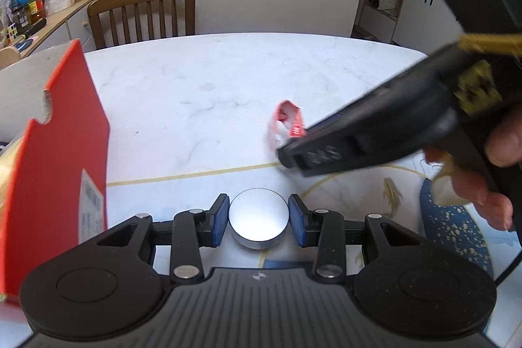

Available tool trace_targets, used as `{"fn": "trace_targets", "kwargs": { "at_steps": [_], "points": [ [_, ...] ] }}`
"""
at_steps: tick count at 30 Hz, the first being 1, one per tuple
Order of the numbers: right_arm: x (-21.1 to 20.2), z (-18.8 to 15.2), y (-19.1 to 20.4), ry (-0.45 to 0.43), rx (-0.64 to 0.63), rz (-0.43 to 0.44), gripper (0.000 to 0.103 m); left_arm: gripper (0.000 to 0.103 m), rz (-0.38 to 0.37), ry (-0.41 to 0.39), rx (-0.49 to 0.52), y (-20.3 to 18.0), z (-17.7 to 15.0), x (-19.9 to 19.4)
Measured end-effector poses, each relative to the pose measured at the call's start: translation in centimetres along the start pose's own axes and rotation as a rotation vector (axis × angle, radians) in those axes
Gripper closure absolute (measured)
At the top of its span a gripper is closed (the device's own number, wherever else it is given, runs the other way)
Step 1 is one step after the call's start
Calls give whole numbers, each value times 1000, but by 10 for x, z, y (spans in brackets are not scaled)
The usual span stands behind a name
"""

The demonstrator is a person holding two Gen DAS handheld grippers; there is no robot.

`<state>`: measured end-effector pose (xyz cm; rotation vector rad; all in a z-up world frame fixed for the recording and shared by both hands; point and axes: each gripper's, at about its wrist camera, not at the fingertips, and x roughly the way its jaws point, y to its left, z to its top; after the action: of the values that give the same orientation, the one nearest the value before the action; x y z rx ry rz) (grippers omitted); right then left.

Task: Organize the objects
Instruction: 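Carry the toothpaste tube and metal tin over into the red box with both tools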

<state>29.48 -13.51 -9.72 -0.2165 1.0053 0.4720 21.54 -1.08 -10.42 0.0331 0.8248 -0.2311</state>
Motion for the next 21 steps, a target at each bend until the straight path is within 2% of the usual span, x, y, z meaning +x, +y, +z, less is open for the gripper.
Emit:
{"fn": "trace_targets", "kwargs": {
  "at_steps": [7,21],
  "points": [
    [-35,-23,0,-12,31,7,81,65,-11,-14,-26,4,-3,-31],
    [-123,-42,38,-99,51,35,81,65,-68,-73,-54,22,2,-111]
  ]
}}
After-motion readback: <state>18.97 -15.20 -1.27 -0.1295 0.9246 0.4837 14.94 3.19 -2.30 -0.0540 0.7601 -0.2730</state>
